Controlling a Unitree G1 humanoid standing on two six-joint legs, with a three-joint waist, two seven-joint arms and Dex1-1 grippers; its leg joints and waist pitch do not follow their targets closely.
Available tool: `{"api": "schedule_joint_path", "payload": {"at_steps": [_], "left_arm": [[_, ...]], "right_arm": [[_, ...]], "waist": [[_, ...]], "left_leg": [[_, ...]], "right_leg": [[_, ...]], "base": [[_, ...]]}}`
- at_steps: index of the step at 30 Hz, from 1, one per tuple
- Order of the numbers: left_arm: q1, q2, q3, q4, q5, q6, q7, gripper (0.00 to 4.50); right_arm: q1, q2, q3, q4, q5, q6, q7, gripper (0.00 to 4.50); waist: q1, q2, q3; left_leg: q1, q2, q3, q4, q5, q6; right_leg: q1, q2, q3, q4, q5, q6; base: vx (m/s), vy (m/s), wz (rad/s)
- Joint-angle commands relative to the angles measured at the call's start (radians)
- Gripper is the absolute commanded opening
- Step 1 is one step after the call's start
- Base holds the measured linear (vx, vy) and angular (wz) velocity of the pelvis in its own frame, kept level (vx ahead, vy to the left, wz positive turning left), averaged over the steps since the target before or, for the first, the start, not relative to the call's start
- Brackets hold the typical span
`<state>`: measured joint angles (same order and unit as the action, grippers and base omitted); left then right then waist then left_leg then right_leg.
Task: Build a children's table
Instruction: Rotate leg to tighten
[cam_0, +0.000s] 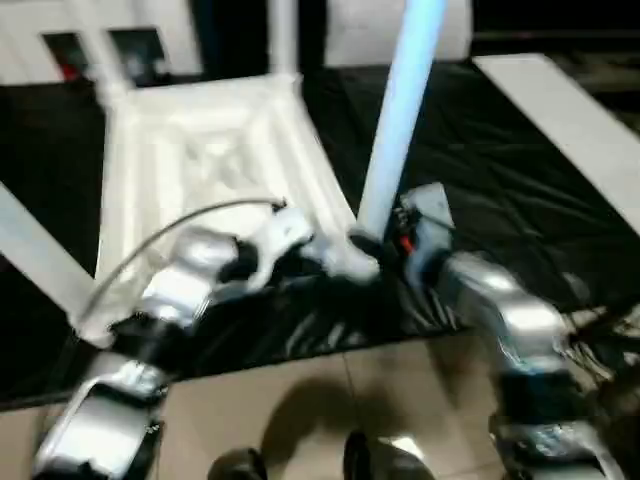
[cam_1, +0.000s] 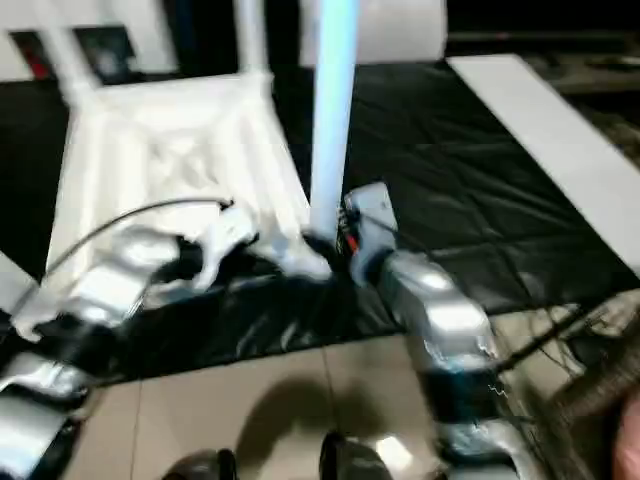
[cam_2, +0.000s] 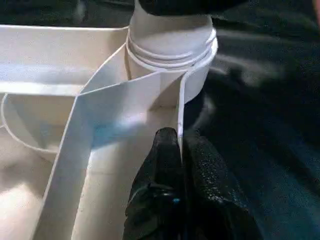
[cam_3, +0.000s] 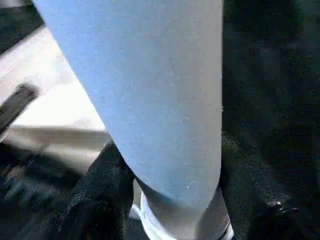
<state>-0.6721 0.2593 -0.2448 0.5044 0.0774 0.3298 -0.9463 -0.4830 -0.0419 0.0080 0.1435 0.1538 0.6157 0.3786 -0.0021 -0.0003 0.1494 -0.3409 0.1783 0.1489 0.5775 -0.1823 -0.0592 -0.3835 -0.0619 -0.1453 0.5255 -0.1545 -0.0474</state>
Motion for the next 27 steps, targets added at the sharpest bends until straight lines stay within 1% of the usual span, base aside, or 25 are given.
{"api": "schedule_joint_path", "payload": {"at_steps": [1,2,3,4,5,6,7,8,9,10,11,12,13,15,16,17,18,19,20,21,22,23,24,25,27], "left_arm": [[-0.036,-0.100,-0.019,0.014,-0.014,0.010,0.098,0.00],[-0.036,-0.100,-0.019,0.014,-0.014,0.010,0.098,0.00],[-0.046,-0.113,-0.011,0.025,-0.007,0.017,0.127,0.00],[-0.049,-0.115,-0.010,0.027,-0.006,0.019,0.131,0.00],[-0.057,-0.123,-0.006,0.035,0.000,0.024,0.149,0.00],[-0.058,-0.124,-0.005,0.036,0.000,0.024,0.151,0.00],[-0.055,-0.118,-0.008,0.033,0.002,0.018,0.139,0.00],[-0.053,-0.114,-0.010,0.031,0.004,0.014,0.132,0.00],[-0.048,-0.107,-0.012,0.026,0.004,0.014,0.122,0.00],[-0.042,-0.102,-0.013,0.019,0.003,0.017,0.115,0.00],[-0.042,-0.102,-0.013,0.019,0.003,0.017,0.115,0.00],[-0.026,-0.080,-0.022,0.002,0.004,0.010,0.083,0.00],[-0.014,-0.060,-0.031,-0.011,0.004,0.000,0.056,0.00],[-0.007,-0.048,-0.035,-0.018,0.003,-0.003,0.040,0.00],[-0.002,-0.034,-0.038,-0.022,0.003,-0.009,0.021,0.00],[0.004,-0.019,-0.044,-0.026,0.003,-0.025,0.001,0.00],[0.012,-0.001,-0.048,-0.032,0.002,-0.031,-0.024,0.00],[0.015,0.008,-0.051,-0.034,0.002,-0.037,-0.037,0.00],[0.022,0.029,-0.059,-0.037,0.001,-0.061,-0.070,0.00],[0.026,0.043,-0.063,-0.039,0.000,-0.071,-0.090,0.00],[0.040,0.081,-0.081,-0.048,-0.004,-0.128,-0.159,0.00],[0.046,0.095,-0.088,-0.053,-0.005,-0.147,-0.185,0.00],[0.051,0.114,-0.099,-0.056,-0.004,-0.181,-0.219,0.00],[0.053,0.118,-0.102,-0.056,-0.003,-0.189,-0.226,0.00],[0.058,0.138,-0.113,-0.059,-0.003,-0.222,-0.258,0.00]], "right_arm": [[-0.029,0.119,0.120,0.047,0.042,0.012,0.006,2.07],[-0.029,0.119,0.120,0.047,0.042,0.012,0.006,2.07],[-0.041,0.144,0.115,0.063,0.028,-0.005,-0.021,2.07],[-0.043,0.149,0.115,0.067,0.024,-0.011,-0.026,2.42],[-0.049,0.170,0.113,0.081,0.003,-0.041,-0.053,2.62],[-0.048,0.172,0.113,0.083,0.000,-0.046,-0.056,2.76],[-0.041,0.170,0.111,0.080,-0.011,-0.068,-0.060,2.75],[-0.037,0.168,0.109,0.079,-0.014,-0.078,-0.061,2.75],[-0.030,0.159,0.109,0.071,-0.017,-0.091,-0.055,2.93],[-0.024,0.151,0.109,0.064,-0.018,-0.103,-0.051,3.22],[-0.024,0.151,0.109,0.064,-0.018,-0.103,-0.051,3.22],[0.004,0.116,0.102,0.023,-0.005,-0.135,-0.007,3.30],[0.030,0.084,0.097,-0.014,0.004,-0.161,0.036,3.43],[0.046,0.060,0.095,-0.035,0.009,-0.168,0.065,3.60],[0.061,0.033,0.092,-0.055,0.016,-0.176,0.100,3.70],[0.075,0.004,0.089,-0.074,0.021,-0.181,0.132,3.75],[0.089,-0.034,0.083,-0.092,0.027,-0.190,0.174,3.81],[0.095,-0.053,0.081,-0.101,0.031,-0.194,0.195,3.91],[0.105,-0.091,0.077,-0.117,0.040,-0.198,0.239,4.05],[0.111,-0.115,0.074,-0.126,0.048,-0.200,0.268,4.05],[0.124,-0.176,0.067,-0.146,0.072,-0.197,0.349,4.20],[0.128,-0.198,0.065,-0.151,0.079,-0.199,0.380,4.26],[0.131,-0.230,0.065,-0.156,0.087,-0.198,0.423,4.26],[0.132,-0.237,0.066,-0.157,0.089,-0.198,0.432,4.39],[0.135,-0.267,0.068,-0.162,0.097,-0.200,0.477,4.39]], "waist": [[-0.010,0.018,-0.065],[-0.012,0.017,-0.064],[-0.015,0.012,-0.066],[-0.018,0.009,-0.065],[-0.018,0.006,-0.066],[-0.018,0.008,-0.064],[-0.018,0.011,-0.066],[-0.017,0.012,-0.067],[-0.015,0.016,-0.070],[-0.014,0.015,-0.072],[-0.013,0.014,-0.073],[-0.011,0.013,-0.075],[-0.005,0.011,-0.080],[0.004,0.010,-0.089],[0.007,0.004,-0.092],[0.008,-0.002,-0.093],[0.010,-0.007,-0.097],[0.019,-0.005,-0.101],[0.024,-0.003,-0.101],[0.026,-0.004,-0.100],[0.028,-0.007,-0.096],[0.032,-0.005,-0.100],[0.032,-0.006,-0.099],[0.037,-0.003,-0.098],[0.042,-0.002,-0.094]], "left_leg": [[0.022,0.063,-0.040,-0.077,-0.473,0.011],[0.021,0.066,-0.043,-0.080,-0.497,0.009],[0.025,0.062,-0.042,-0.080,-0.524,0.002],[0.032,0.049,-0.037,-0.072,-0.515,0.001],[0.033,0.043,-0.034,-0.066,-0.496,0.004],[0.029,0.037,-0.033,-0.061,-0.458,0.008],[0.022,0.039,-0.034,-0.062,-0.440,0.013],[0.021,0.042,-0.035,-0.064,-0.438,0.014],[0.021,0.046,-0.036,-0.067,-0.435,0.015],[0.015,0.050,-0.038,-0.071,-0.426,0.015],[0.012,0.051,-0.037,-0.072,-0.418,0.016],[0.007,0.051,-0.036,-0.073,-0.394,0.021],[0.001,0.052,-0.032,-0.072,-0.347,0.030],[-0.004,0.056,-0.027,-0.070,-0.270,0.046],[-0.014,0.059,-0.023,-0.069,-0.180,0.079],[-0.014,0.052,-0.017,-0.064,-0.169,0.093],[-0.019,0.045,-0.014,-0.059,-0.154,0.100],[-0.026,0.043,-0.011,-0.057,-0.106,0.122],[-0.023,0.043,-0.008,-0.054,-0.089,0.134],[-0.031,0.041,-0.009,-0.052,-0.061,0.151],[-0.030,0.041,-0.006,-0.050,-0.057,0.161],[-0.031,0.041,-0.007,-0.049,-0.056,0.169],[-0.031,0.043,-0.006,-0.049,-0.052,0.170],[-0.030,0.047,-0.006,-0.049,-0.050,0.171],[-0.024,0.049,-0.005,-0.052,-0.073,0.152]], "right_leg": [[0.045,-0.098,0.027,-0.091,-0.556,-0.021],[0.047,-0.099,0.026,-0.087,-0.549,-0.018],[0.045,-0.102,0.026,-0.089,-0.560,-0.014],[0.038,-0.110,0.023,-0.100,-0.606,-0.007],[0.037,-0.115,0.022,-0.106,-0.632,-0.002],[0.038,-0.120,0.017,-0.115,-0.665,0.009],[0.043,-0.119,0.016,-0.113,-0.661,0.018],[0.044,-0.120,0.017,-0.111,-0.650,0.018],[0.043,-0.119,0.020,-0.104,-0.610,0.007],[0.045,-0.121,0.024,-0.095,-0.566,-0.009],[0.046,-0.122,0.028,-0.091,-0.546,-0.019],[0.047,-0.124,0.034,-0.083,-0.510,-0.038],[0.050,-0.126,0.044,-0.075,-0.458,-0.058],[0.051,-0.127,0.055,-0.059,-0.359,-0.090],[0.053,-0.116,0.061,-0.037,-0.242,-0.142],[0.048,-0.115,0.067,-0.034,-0.244,-0.160],[0.051,-0.116,0.071,-0.029,-0.239,-0.166],[0.056,-0.116,0.073,-0.022,-0.213,-0.169],[0.052,-0.117,0.074,-0.024,-0.203,-0.170],[0.055,-0.114,0.073,-0.018,-0.180,-0.175],[0.050,-0.111,0.074,-0.018,-0.178,-0.173],[0.055,-0.111,0.072,-0.017,-0.189,-0.163],[0.052,-0.110,0.072,-0.016,-0.191,-0.160],[0.050,-0.108,0.071,-0.018,-0.207,-0.154],[0.045,-0.106,0.070,-0.025,-0.261,-0.145]], "base": [[0.000,0.000,0.00],[0.000,0.000,0.00],[0.000,0.000,0.00],[0.000,0.000,0.00],[0.000,0.000,0.00],[0.000,0.000,0.00],[0.000,0.000,0.00],[0.000,0.000,0.00],[0.000,0.000,0.00],[0.000,0.000,0.00],[0.000,0.000,0.00],[0.000,0.000,0.00],[0.000,0.000,0.00],[0.000,0.000,0.00],[0.058,-0.019,0.04],[0.058,-0.019,0.04],[0.053,-0.033,-0.01],[0.000,0.000,0.00],[0.000,0.000,0.00],[0.000,0.000,0.00],[0.000,0.000,0.00],[0.000,0.000,0.00],[0.000,0.000,0.00],[0.000,0.000,0.00],[0.000,0.000,0.00]]}}
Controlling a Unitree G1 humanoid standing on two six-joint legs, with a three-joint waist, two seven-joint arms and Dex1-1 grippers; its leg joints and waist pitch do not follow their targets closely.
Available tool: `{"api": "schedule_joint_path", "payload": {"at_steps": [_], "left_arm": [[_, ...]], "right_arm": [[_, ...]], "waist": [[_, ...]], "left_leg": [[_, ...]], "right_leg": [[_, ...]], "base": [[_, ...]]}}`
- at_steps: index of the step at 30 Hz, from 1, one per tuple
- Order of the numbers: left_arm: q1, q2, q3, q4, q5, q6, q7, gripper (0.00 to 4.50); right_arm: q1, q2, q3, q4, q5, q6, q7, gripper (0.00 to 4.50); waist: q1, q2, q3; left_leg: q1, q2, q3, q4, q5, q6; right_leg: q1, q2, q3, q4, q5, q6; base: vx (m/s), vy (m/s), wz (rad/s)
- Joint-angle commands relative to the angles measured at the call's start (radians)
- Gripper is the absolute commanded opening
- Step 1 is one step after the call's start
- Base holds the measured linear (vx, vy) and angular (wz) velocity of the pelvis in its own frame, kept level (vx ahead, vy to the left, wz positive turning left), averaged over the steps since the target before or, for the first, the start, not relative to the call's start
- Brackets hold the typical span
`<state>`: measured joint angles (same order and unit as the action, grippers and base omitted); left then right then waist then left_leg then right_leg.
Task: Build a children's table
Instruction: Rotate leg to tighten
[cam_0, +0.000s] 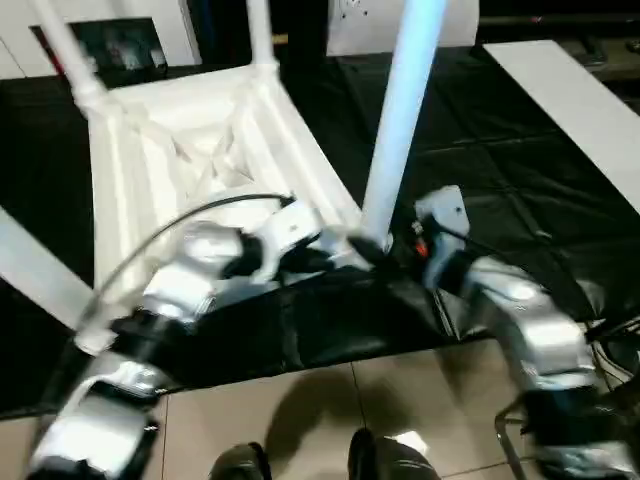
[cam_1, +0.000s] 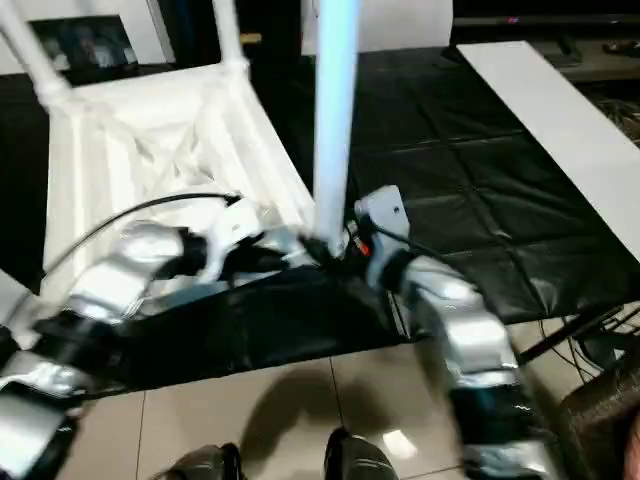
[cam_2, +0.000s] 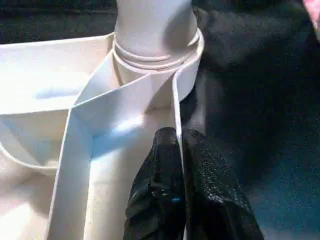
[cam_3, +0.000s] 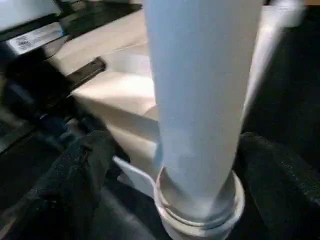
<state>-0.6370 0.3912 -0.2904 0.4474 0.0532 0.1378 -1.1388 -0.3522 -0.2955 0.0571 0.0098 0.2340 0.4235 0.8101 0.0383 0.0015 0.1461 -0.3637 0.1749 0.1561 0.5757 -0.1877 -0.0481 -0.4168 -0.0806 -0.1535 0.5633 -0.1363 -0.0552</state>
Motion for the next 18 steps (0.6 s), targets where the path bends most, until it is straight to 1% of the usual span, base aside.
{"api": "schedule_joint_path", "payload": {"at_steps": [1,2,3,5,6,7,8,10,11,12,13,14,16,17,18], "left_arm": [[0.028,0.028,-0.078,-0.005,0.016,-0.068,-0.109,0.00],[0.032,0.051,-0.089,-0.009,0.001,-0.108,-0.169,0.00],[0.033,0.060,-0.093,-0.011,-0.007,-0.120,-0.197,0.00],[0.033,0.075,-0.102,-0.016,-0.019,-0.137,-0.243,0.00],[0.032,0.078,-0.104,-0.017,-0.021,-0.139,-0.252,0.00],[0.030,0.087,-0.111,-0.017,-0.028,-0.151,-0.282,0.00],[0.027,0.092,-0.115,-0.017,-0.030,-0.157,-0.298,0.00],[0.017,0.108,-0.134,-0.013,-0.031,-0.190,-0.357,0.00],[0.016,0.109,-0.135,-0.012,-0.031,-0.192,-0.360,0.00],[0.012,0.111,-0.140,-0.010,-0.030,-0.201,-0.374,0.00],[0.010,0.112,-0.142,-0.006,-0.031,-0.207,-0.381,0.00],[0.000,0.113,-0.149,0.002,-0.034,-0.228,-0.401,0.00],[-0.007,0.114,-0.154,0.007,-0.037,-0.241,-0.423,0.00],[-0.009,0.115,-0.157,0.008,-0.035,-0.246,-0.431,0.00],[-0.010,0.116,-0.159,0.009,-0.034,-0.249,-0.435,0.00]], "right_arm": [[0.003,-0.051,0.025,-0.030,0.026,-0.011,0.102,4.39],[-0.003,-0.100,0.037,-0.025,0.040,-0.025,0.183,4.39],[-0.008,-0.121,0.043,-0.020,0.046,-0.032,0.221,4.39],[-0.014,-0.149,0.056,-0.018,0.062,-0.035,0.279,4.39],[-0.017,-0.155,0.059,-0.017,0.067,-0.033,0.295,4.39],[-0.023,-0.173,0.068,-0.015,0.086,-0.029,0.342,4.39],[-0.027,-0.180,0.073,-0.011,0.091,-0.032,0.364,4.39],[-0.047,-0.201,0.096,0.015,0.098,-0.049,0.442,4.14],[-0.048,-0.202,0.098,0.017,0.097,-0.050,0.447,4.14],[-0.055,-0.207,0.108,0.027,0.095,-0.056,0.470,4.05],[-0.058,-0.211,0.113,0.032,0.096,-0.060,0.481,4.00],[-0.073,-0.221,0.136,0.052,0.095,-0.069,0.517,3.75],[-0.087,-0.226,0.159,0.073,0.083,-0.086,0.547,3.61],[-0.093,-0.225,0.167,0.081,0.077,-0.091,0.558,3.61],[-0.098,-0.222,0.173,0.088,0.073,-0.094,0.562,3.55]], "waist": [[0.006,-0.003,-0.089],[0.008,-0.006,-0.089],[0.012,-0.005,-0.088],[0.016,-0.004,-0.088],[0.018,-0.003,-0.088],[0.021,-0.006,-0.088],[0.022,-0.005,-0.088],[0.026,-0.008,-0.090],[0.026,-0.008,-0.090],[0.027,-0.011,-0.089],[0.028,-0.010,-0.090],[0.032,-0.013,-0.090],[0.037,-0.012,-0.092],[0.038,-0.012,-0.092],[0.041,-0.010,-0.092]], "left_leg": [[0.002,0.053,-0.013,-0.051,-0.090,0.129],[0.003,0.055,-0.013,-0.053,-0.091,0.123],[0.004,0.058,-0.014,-0.053,-0.100,0.121],[0.009,0.063,-0.013,-0.054,-0.116,0.112],[0.010,0.063,-0.013,-0.054,-0.117,0.111],[0.010,0.063,-0.013,-0.055,-0.125,0.111],[0.010,0.064,-0.013,-0.055,-0.125,0.109],[0.007,0.062,-0.013,-0.054,-0.125,0.108],[0.007,0.063,-0.012,-0.054,-0.121,0.107],[0.007,0.063,-0.012,-0.054,-0.116,0.108],[0.007,0.063,-0.012,-0.053,-0.114,0.107],[0.006,0.063,-0.012,-0.053,-0.106,0.106],[0.007,0.064,-0.011,-0.052,-0.098,0.107],[0.007,0.064,-0.011,-0.052,-0.095,0.109],[0.008,0.065,-0.011,-0.052,-0.098,0.107]], "right_leg": [[0.077,-0.087,0.076,-0.068,-0.317,-0.129],[0.077,-0.086,0.078,-0.067,-0.321,-0.125],[0.077,-0.087,0.079,-0.065,-0.324,-0.124],[0.071,-0.087,0.083,-0.063,-0.315,-0.138],[0.071,-0.087,0.084,-0.061,-0.306,-0.144],[0.071,-0.088,0.083,-0.061,-0.305,-0.153],[0.071,-0.089,0.083,-0.060,-0.303,-0.155],[0.075,-0.091,0.083,-0.059,-0.308,-0.157],[0.074,-0.090,0.084,-0.058,-0.306,-0.156],[0.072,-0.089,0.084,-0.058,-0.307,-0.156],[0.073,-0.090,0.084,-0.058,-0.308,-0.156],[0.073,-0.091,0.084,-0.058,-0.307,-0.157],[0.072,-0.090,0.084,-0.055,-0.302,-0.157],[0.071,-0.090,0.084,-0.055,-0.297,-0.158],[0.070,-0.090,0.084,-0.056,-0.297,-0.160]], "base": [[0.000,0.000,0.00],[0.000,0.000,0.00],[0.000,0.000,0.00],[0.000,0.000,0.00],[0.000,0.000,0.00],[0.000,0.000,0.00],[0.000,0.000,0.00],[0.000,0.000,0.00],[0.000,0.000,0.00],[0.000,0.000,0.00],[0.000,0.000,0.00],[0.000,0.000,0.00],[0.000,0.000,0.00],[0.000,0.000,0.00],[0.000,0.000,0.00]]}}
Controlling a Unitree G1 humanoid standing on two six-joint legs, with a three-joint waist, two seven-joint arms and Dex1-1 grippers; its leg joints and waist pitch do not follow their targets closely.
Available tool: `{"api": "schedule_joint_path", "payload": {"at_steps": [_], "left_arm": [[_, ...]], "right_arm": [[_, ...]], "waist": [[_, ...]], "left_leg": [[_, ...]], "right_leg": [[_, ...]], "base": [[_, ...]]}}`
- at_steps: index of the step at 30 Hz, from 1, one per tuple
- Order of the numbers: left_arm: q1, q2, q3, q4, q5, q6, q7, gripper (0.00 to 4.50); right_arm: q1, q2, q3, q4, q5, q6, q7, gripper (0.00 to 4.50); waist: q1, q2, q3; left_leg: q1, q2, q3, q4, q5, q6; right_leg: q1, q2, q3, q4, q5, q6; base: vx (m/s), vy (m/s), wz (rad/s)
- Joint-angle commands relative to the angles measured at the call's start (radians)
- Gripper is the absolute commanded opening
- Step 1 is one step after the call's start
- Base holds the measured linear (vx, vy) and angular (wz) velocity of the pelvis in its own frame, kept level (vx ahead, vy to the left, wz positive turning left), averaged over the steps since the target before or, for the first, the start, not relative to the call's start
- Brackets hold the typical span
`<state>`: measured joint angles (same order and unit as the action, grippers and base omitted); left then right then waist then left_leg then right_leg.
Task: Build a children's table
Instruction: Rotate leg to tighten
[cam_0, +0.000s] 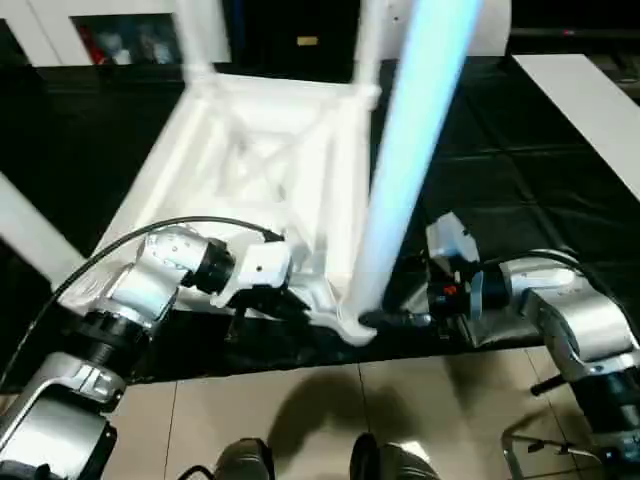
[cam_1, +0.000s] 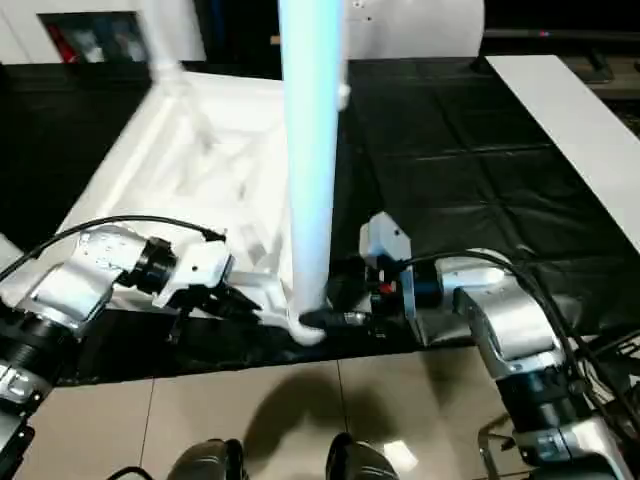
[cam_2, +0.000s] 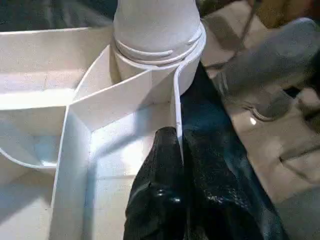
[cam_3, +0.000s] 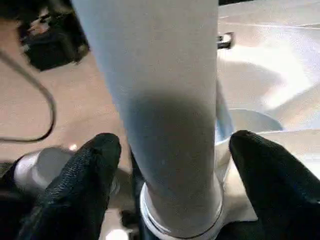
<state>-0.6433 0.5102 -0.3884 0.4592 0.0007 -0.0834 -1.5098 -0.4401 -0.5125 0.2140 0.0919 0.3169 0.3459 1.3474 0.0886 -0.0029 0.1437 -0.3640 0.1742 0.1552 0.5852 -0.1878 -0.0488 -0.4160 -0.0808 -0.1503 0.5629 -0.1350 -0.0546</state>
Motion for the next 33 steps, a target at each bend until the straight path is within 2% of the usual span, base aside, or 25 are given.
{"api": "schedule_joint_path", "payload": {"at_steps": [1,3,5,7,10,12,16,18,19,22,23,24,25,26,27,28,29,30,31,32,33], "left_arm": [[-0.006,-0.003,-0.061,0.001,0.019,-0.032,-0.069,0.00],[-0.007,-0.002,-0.061,0.004,0.020,-0.036,-0.071,0.00],[-0.012,-0.002,-0.061,0.013,0.022,-0.043,-0.077,0.00],[-0.014,-0.001,-0.062,0.019,0.022,-0.048,-0.078,0.00],[-0.019,-0.001,-0.062,0.030,0.023,-0.056,-0.081,0.00],[-0.020,-0.001,-0.062,0.035,0.025,-0.060,-0.081,0.00],[-0.022,-0.003,-0.059,0.041,0.026,-0.059,-0.075,0.00],[-0.020,-0.009,-0.048,0.041,0.015,-0.033,-0.063,0.00],[-0.006,-0.022,-0.022,0.019,-0.008,0.024,-0.026,0.00],[0.010,-0.041,0.001,-0.011,-0.015,0.082,0.043,0.00],[0.015,-0.049,0.007,-0.018,-0.010,0.108,0.074,0.00],[0.022,-0.064,0.017,-0.029,-0.004,0.147,0.121,0.00],[0.034,-0.096,0.035,-0.048,0.004,0.210,0.205,0.00],[0.034,-0.096,0.035,-0.048,0.004,0.210,0.205,0.00],[0.042,-0.118,0.043,-0.065,0.006,0.243,0.247,0.00],[0.048,-0.134,0.046,-0.081,0.007,0.270,0.273,0.00],[0.049,-0.135,0.047,-0.083,0.007,0.273,0.276,0.00],[0.055,-0.170,0.054,-0.111,0.015,0.334,0.337,0.00],[0.054,-0.189,0.060,-0.120,0.020,0.366,0.372,0.00],[0.047,-0.211,0.070,-0.118,0.030,0.389,0.419,0.00],[0.039,-0.231,0.077,-0.114,0.038,0.406,0.457,0.00]], "right_arm": [[-0.015,-0.004,0.021,0.013,-0.010,-0.020,0.029,3.44],[-0.022,-0.002,0.029,0.023,-0.013,-0.026,0.035,3.16],[-0.033,0.006,0.039,0.043,-0.016,-0.034,0.049,3.12],[-0.037,0.008,0.043,0.051,-0.018,-0.038,0.057,2.75],[-0.045,0.007,0.056,0.066,-0.018,-0.051,0.075,2.66],[-0.049,0.008,0.059,0.072,-0.016,-0.054,0.081,2.38],[-0.049,0.010,0.059,0.068,-0.011,-0.049,0.083,2.25],[-0.042,0.014,0.052,0.060,0.006,-0.031,0.079,2.11],[-0.021,0.032,0.025,0.025,0.042,0.018,0.041,2.06],[0.007,0.064,-0.005,-0.025,0.072,0.091,-0.043,2.04],[0.016,0.076,-0.006,-0.036,0.068,0.097,-0.075,2.04],[0.031,0.097,-0.007,-0.054,0.057,0.107,-0.129,2.04],[0.056,0.143,-0.002,-0.079,0.010,0.116,-0.244,2.04],[0.056,0.143,-0.002,-0.079,0.010,0.116,-0.244,2.03],[0.065,0.181,0.000,-0.085,-0.026,0.127,-0.325,2.03],[0.067,0.212,-0.001,-0.086,-0.044,0.143,-0.382,2.03],[0.068,0.216,-0.002,-0.086,-0.046,0.146,-0.388,2.02],[0.071,0.287,-0.012,-0.092,-0.070,0.188,-0.497,2.01],[0.071,0.323,-0.016,-0.094,-0.082,0.203,-0.550,2.00],[0.066,0.363,-0.022,-0.087,-0.093,0.222,-0.609,2.00],[0.059,0.397,-0.027,-0.075,-0.104,0.234,-0.659,2.00]], "waist": [[-0.007,-0.006,-0.091],[-0.005,-0.006,-0.091],[-0.006,-0.008,-0.091],[-0.007,-0.008,-0.090],[-0.006,-0.007,-0.091],[-0.006,-0.006,-0.091],[-0.005,-0.007,-0.092],[-0.005,-0.005,-0.092],[-0.005,-0.005,-0.092],[-0.005,-0.007,-0.089],[-0.007,-0.002,-0.085],[-0.007,-0.003,-0.085],[-0.009,0.001,-0.078],[-0.012,-0.003,-0.075],[-0.015,-0.005,-0.071],[-0.024,-0.001,-0.062],[-0.033,-0.002,-0.060],[-0.051,0.000,-0.060],[-0.066,0.009,-0.058],[-0.074,0.010,-0.060],[-0.090,0.017,-0.058]], "left_leg": [[0.008,0.066,-0.010,-0.062,-0.097,0.105],[0.008,0.067,-0.011,-0.062,-0.092,0.103],[0.007,0.066,-0.011,-0.062,-0.097,0.101],[0.005,0.064,-0.011,-0.061,-0.113,0.096],[0.006,0.065,-0.012,-0.062,-0.108,0.093],[0.006,0.065,-0.012,-0.062,-0.110,0.093],[0.006,0.065,-0.012,-0.062,-0.102,0.096],[0.006,0.066,-0.012,-0.061,-0.102,0.095],[0.006,0.066,-0.012,-0.062,-0.105,0.094],[0.005,0.068,-0.014,-0.064,-0.108,0.085],[0.007,0.066,-0.013,-0.065,-0.135,0.071],[0.009,0.062,-0.013,-0.064,-0.147,0.067],[0.010,0.058,-0.013,-0.066,-0.169,0.052],[0.010,0.058,-0.013,-0.067,-0.180,0.040],[0.017,0.047,-0.014,-0.065,-0.209,0.028],[0.017,0.042,-0.019,-0.068,-0.242,0.012],[0.018,0.043,-0.022,-0.068,-0.268,0.003],[0.023,0.042,-0.027,-0.065,-0.307,-0.005],[0.025,0.044,-0.033,-0.064,-0.338,-0.007],[0.022,0.048,-0.037,-0.066,-0.346,-0.007],[0.019,0.061,-0.047,-0.072,-0.382,-0.006]], "right_leg": [[0.070,-0.090,0.082,-0.054,-0.294,-0.162],[0.071,-0.090,0.082,-0.053,-0.283,-0.166],[0.072,-0.090,0.080,-0.052,-0.287,-0.165],[0.073,-0.091,0.080,-0.057,-0.317,-0.155],[0.073,-0.090,0.079,-0.057,-0.318,-0.151],[0.073,-0.090,0.079,-0.057,-0.314,-0.155],[0.073,-0.089,0.079,-0.055,-0.302,-0.157],[0.073,-0.089,0.079,-0.054,-0.300,-0.159],[0.073,-0.089,0.079,-0.055,-0.303,-0.161],[0.073,-0.090,0.080,-0.055,-0.315,-0.158],[0.071,-0.090,0.079,-0.066,-0.367,-0.141],[0.071,-0.090,0.077,-0.069,-0.392,-0.134],[0.069,-0.091,0.075,-0.079,-0.454,-0.113],[0.067,-0.089,0.073,-0.085,-0.488,-0.096],[0.068,-0.092,0.064,-0.103,-0.585,-0.057],[0.068,-0.089,0.052,-0.114,-0.656,-0.020],[0.071,-0.088,0.046,-0.120,-0.685,0.000],[0.072,-0.089,0.033,-0.134,-0.719,0.030],[0.073,-0.089,0.022,-0.143,-0.725,0.041],[0.078,-0.091,0.018,-0.143,-0.708,0.040],[0.083,-0.091,0.008,-0.140,-0.664,0.029]], "base": [[0.000,0.000,0.00],[0.000,0.000,0.00],[0.000,0.000,0.00],[0.000,0.000,0.00],[0.000,0.000,0.00],[0.000,0.000,0.00],[0.000,0.000,0.00],[0.000,0.000,0.00],[0.000,0.000,0.00],[0.000,0.000,0.00],[0.000,0.000,0.00],[0.000,0.000,0.00],[0.000,0.000,0.00],[0.000,0.000,0.00],[0.000,0.000,0.00],[0.000,0.000,0.00],[0.000,0.000,0.00],[0.000,0.000,0.00],[0.000,0.000,0.00],[0.000,0.000,0.00],[0.000,0.000,0.00]]}}
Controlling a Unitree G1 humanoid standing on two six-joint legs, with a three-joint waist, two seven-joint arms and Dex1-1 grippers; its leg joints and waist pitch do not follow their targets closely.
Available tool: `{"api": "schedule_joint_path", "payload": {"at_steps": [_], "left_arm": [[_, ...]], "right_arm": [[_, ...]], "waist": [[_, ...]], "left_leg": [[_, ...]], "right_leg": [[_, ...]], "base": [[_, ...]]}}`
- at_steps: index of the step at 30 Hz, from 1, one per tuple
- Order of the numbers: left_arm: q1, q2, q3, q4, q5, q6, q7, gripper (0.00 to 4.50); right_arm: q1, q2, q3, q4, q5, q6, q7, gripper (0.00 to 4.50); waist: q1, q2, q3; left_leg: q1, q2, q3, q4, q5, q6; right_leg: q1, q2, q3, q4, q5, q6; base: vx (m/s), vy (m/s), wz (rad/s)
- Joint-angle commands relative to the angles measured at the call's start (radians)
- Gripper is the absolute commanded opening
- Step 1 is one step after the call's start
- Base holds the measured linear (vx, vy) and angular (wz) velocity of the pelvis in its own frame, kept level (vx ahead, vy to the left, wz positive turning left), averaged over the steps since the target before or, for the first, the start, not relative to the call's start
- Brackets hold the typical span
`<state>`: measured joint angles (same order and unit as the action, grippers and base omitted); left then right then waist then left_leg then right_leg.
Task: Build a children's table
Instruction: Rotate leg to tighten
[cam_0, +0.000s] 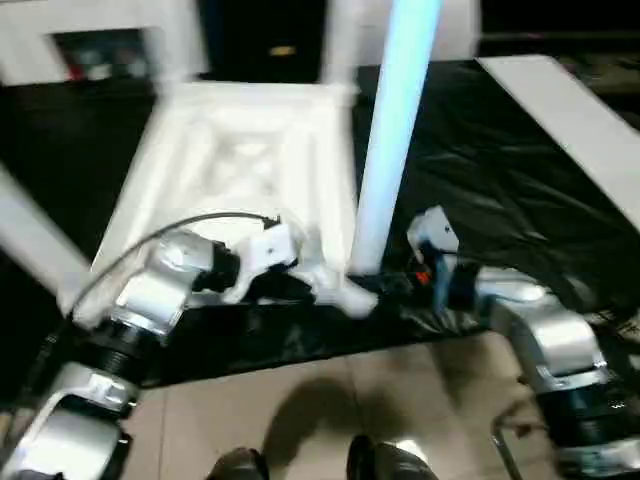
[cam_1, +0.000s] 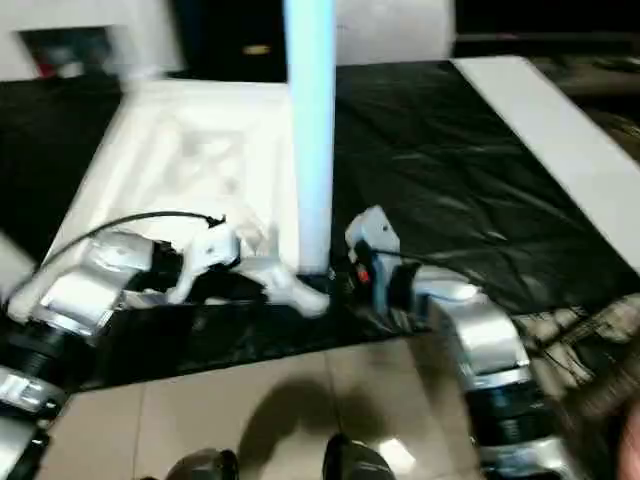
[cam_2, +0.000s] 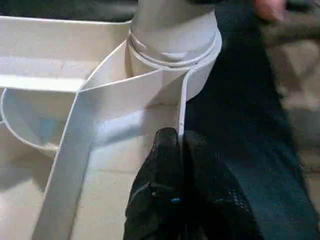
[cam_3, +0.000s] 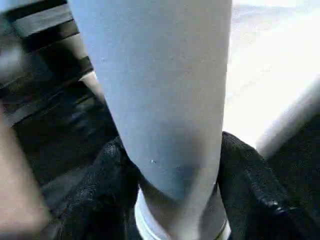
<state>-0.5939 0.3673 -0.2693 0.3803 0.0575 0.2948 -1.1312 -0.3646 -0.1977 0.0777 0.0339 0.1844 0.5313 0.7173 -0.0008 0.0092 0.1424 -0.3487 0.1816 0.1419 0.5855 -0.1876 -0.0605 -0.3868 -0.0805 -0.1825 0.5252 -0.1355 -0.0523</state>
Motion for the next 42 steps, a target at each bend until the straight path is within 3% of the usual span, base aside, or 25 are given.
{"api": "schedule_joint_path", "payload": {"at_steps": [1,2,3,4,5,6,8,11,12,15,16,17,19,22,23,24,26,29,30,33,36,38,42], "left_arm": [[-0.015,-0.100,-0.038,-0.038,-0.014,0.044,0.104,0.00],[-0.022,-0.122,-0.030,-0.037,-0.008,0.064,0.143,0.00],[-0.032,-0.152,-0.018,-0.035,-0.005,0.090,0.186,0.00],[-0.041,-0.176,-0.011,-0.032,-0.003,0.111,0.217,0.00],[-0.049,-0.195,-0.006,-0.026,0.002,0.122,0.246,0.00],[-0.052,-0.202,-0.004,-0.024,0.005,0.127,0.257,0.00],[-0.061,-0.226,0.001,-0.019,0.016,0.141,0.297,0.00],[-0.067,-0.260,0.003,-0.027,0.035,0.169,0.349,0.00],[-0.064,-0.265,-0.004,-0.034,0.041,0.170,0.352,0.00],[-0.058,-0.261,-0.009,-0.044,0.041,0.181,0.342,0.00],[-0.054,-0.252,-0.013,-0.047,0.042,0.178,0.333,0.00],[-0.050,-0.241,-0.016,-0.049,0.041,0.172,0.320,0.00],[-0.044,-0.210,-0.026,-0.046,0.045,0.141,0.290,0.00],[-0.039,-0.190,-0.032,-0.045,0.046,0.128,0.269,0.00],[-0.031,-0.159,-0.037,-0.042,0.045,0.101,0.229,0.00],[-0.031,-0.157,-0.038,-0.041,0.045,0.099,0.226,0.00],[-0.021,-0.115,-0.050,-0.034,0.041,0.026,0.161,0.00],[-0.015,-0.081,-0.063,-0.029,0.037,-0.025,0.101,0.00],[-0.010,-0.047,-0.073,-0.021,0.032,-0.056,0.044,0.00],[-0.011,-0.014,-0.089,-0.004,0.034,-0.128,-0.012,0.00],[-0.011,0.022,-0.100,0.014,0.019,-0.185,-0.083,0.00],[-0.008,0.042,-0.103,0.014,0.000,-0.213,-0.143,0.00],[-0.013,0.095,-0.128,0.022,-0.020,-0.284,-0.270,0.00]], "right_arm": [[-0.020,0.102,0.108,-0.013,0.023,0.060,-0.064,1.99],[-0.029,0.134,0.100,0.005,0.014,0.064,-0.116,1.99],[-0.043,0.172,0.091,0.028,0.002,0.068,-0.173,1.99],[-0.057,0.203,0.084,0.052,-0.010,0.066,-0.221,1.98],[-0.071,0.229,0.075,0.075,-0.020,0.063,-0.262,1.98],[-0.076,0.240,0.071,0.084,-0.025,0.063,-0.279,1.98],[-0.096,0.275,0.053,0.114,-0.042,0.060,-0.343,1.98],[-0.128,0.328,0.018,0.164,-0.089,0.026,-0.453,1.98],[-0.139,0.345,-0.005,0.183,-0.090,-0.003,-0.479,2.54],[-0.143,0.349,-0.023,0.180,-0.079,-0.011,-0.480,2.68],[-0.142,0.342,-0.028,0.173,-0.075,-0.019,-0.475,2.76],[-0.137,0.328,-0.028,0.161,-0.070,-0.028,-0.456,3.04],[-0.120,0.287,-0.030,0.129,-0.054,-0.055,-0.403,3.12],[-0.105,0.257,-0.036,0.099,-0.037,-0.064,-0.352,3.35],[-0.080,0.196,-0.043,0.051,-0.010,-0.075,-0.255,3.47],[-0.078,0.191,-0.042,0.049,-0.009,-0.076,-0.249,3.54],[-0.047,0.095,-0.036,0.003,0.013,-0.087,-0.118,3.78],[-0.028,0.024,-0.036,-0.015,0.031,-0.096,-0.024,3.99],[-0.015,-0.045,-0.038,-0.021,0.049,-0.109,0.065,3.99],[-0.012,-0.098,-0.038,-0.017,0.058,-0.122,0.135,4.31],[-0.015,-0.160,-0.033,-0.004,0.072,-0.132,0.221,4.48],[-0.024,-0.192,-0.021,0.006,0.079,-0.137,0.279,4.48],[-0.044,-0.253,0.024,0.021,0.108,-0.151,0.445,4.48]], "waist": [[-0.008,0.008,-0.056],[-0.018,0.009,-0.053],[-0.024,0.010,-0.051],[-0.030,0.010,-0.050],[-0.036,0.009,-0.048],[-0.040,0.011,-0.049],[-0.045,0.010,-0.050],[-0.050,0.011,-0.051],[-0.052,0.011,-0.052],[-0.051,0.010,-0.057],[-0.047,0.012,-0.063],[-0.045,0.010,-0.067],[-0.040,0.007,-0.075],[-0.027,-0.006,-0.085],[-0.018,-0.001,-0.090],[-0.014,-0.001,-0.091],[0.002,-0.001,-0.091],[0.012,-0.002,-0.087],[0.019,-0.002,-0.087],[0.029,-0.002,-0.084],[0.043,0.000,-0.090],[0.049,-0.005,-0.096],[0.059,-0.010,-0.099]], "left_leg": [[0.004,0.060,-0.039,-0.077,-0.417,0.006],[0.006,0.070,-0.046,-0.085,-0.490,0.006],[0.019,0.068,-0.044,-0.087,-0.533,0.002],[0.023,0.063,-0.041,-0.082,-0.537,-0.002],[0.021,0.052,-0.041,-0.074,-0.526,-0.007],[0.018,0.051,-0.042,-0.073,-0.519,-0.001],[0.012,0.055,-0.042,-0.080,-0.509,0.008],[0.014,0.044,-0.036,-0.072,-0.472,0.007],[0.010,0.043,-0.036,-0.072,-0.452,0.011],[0.003,0.049,-0.037,-0.077,-0.422,0.019],[-0.006,0.050,-0.035,-0.078,-0.353,0.030],[-0.009,0.051,-0.031,-0.077,-0.301,0.040],[-0.016,0.051,-0.027,-0.073,-0.222,0.063],[-0.032,0.040,-0.016,-0.058,-0.102,0.116],[-0.035,0.038,-0.013,-0.055,-0.060,0.136],[-0.035,0.037,-0.012,-0.053,-0.046,0.150],[-0.029,0.041,-0.009,-0.049,-0.013,0.188],[-0.026,0.044,-0.007,-0.052,-0.049,0.182],[-0.022,0.046,-0.006,-0.053,-0.070,0.169],[-0.015,0.050,-0.006,-0.057,-0.122,0.135],[-0.005,0.058,-0.006,-0.057,-0.109,0.120],[-0.010,0.058,-0.006,-0.056,-0.092,0.124],[-0.015,0.055,-0.003,-0.052,-0.054,0.157]], "right_leg": [[0.057,-0.088,0.033,-0.102,-0.649,0.029],[0.059,-0.086,0.034,-0.094,-0.631,0.036],[0.047,-0.088,0.042,-0.094,-0.635,0.031],[0.043,-0.091,0.042,-0.097,-0.648,0.025],[0.044,-0.095,0.029,-0.108,-0.690,0.033],[0.049,-0.095,0.027,-0.111,-0.701,0.050],[0.048,-0.100,0.038,-0.102,-0.655,0.041],[0.041,-0.106,0.037,-0.109,-0.659,0.026],[0.045,-0.109,0.033,-0.109,-0.649,0.024],[0.046,-0.109,0.044,-0.096,-0.571,0.007],[0.050,-0.110,0.054,-0.082,-0.488,-0.028],[0.050,-0.109,0.060,-0.074,-0.429,-0.053],[0.054,-0.106,0.068,-0.058,-0.338,-0.089],[0.056,-0.102,0.087,-0.032,-0.245,-0.128],[0.061,-0.102,0.089,-0.025,-0.213,-0.142],[0.061,-0.099,0.088,-0.025,-0.195,-0.141],[0.052,-0.093,0.090,-0.018,-0.146,-0.149],[0.053,-0.093,0.087,-0.025,-0.225,-0.135],[0.051,-0.091,0.086,-0.029,-0.267,-0.126],[0.048,-0.093,0.088,-0.038,-0.349,-0.106],[0.040,-0.094,0.096,-0.029,-0.306,-0.131],[0.047,-0.095,0.098,-0.017,-0.255,-0.156],[0.049,-0.095,0.100,-0.008,-0.211,-0.171]], "base": [[0.000,0.000,0.00],[0.000,0.000,0.00],[0.000,0.000,0.00],[0.000,0.000,0.00],[0.000,0.000,0.00],[0.000,0.000,0.00],[0.000,0.000,0.00],[0.000,0.000,0.00],[0.000,0.000,0.00],[0.000,0.000,0.00],[0.000,0.000,0.00],[0.000,0.000,0.00],[0.000,0.000,0.00],[0.000,0.000,0.00],[0.000,0.000,0.00],[0.000,0.000,0.00],[0.000,0.000,0.00],[0.000,0.000,0.00],[0.000,0.000,0.00],[0.000,0.000,0.00],[0.000,0.000,0.00],[0.000,0.000,0.00],[0.000,0.000,0.00]]}}
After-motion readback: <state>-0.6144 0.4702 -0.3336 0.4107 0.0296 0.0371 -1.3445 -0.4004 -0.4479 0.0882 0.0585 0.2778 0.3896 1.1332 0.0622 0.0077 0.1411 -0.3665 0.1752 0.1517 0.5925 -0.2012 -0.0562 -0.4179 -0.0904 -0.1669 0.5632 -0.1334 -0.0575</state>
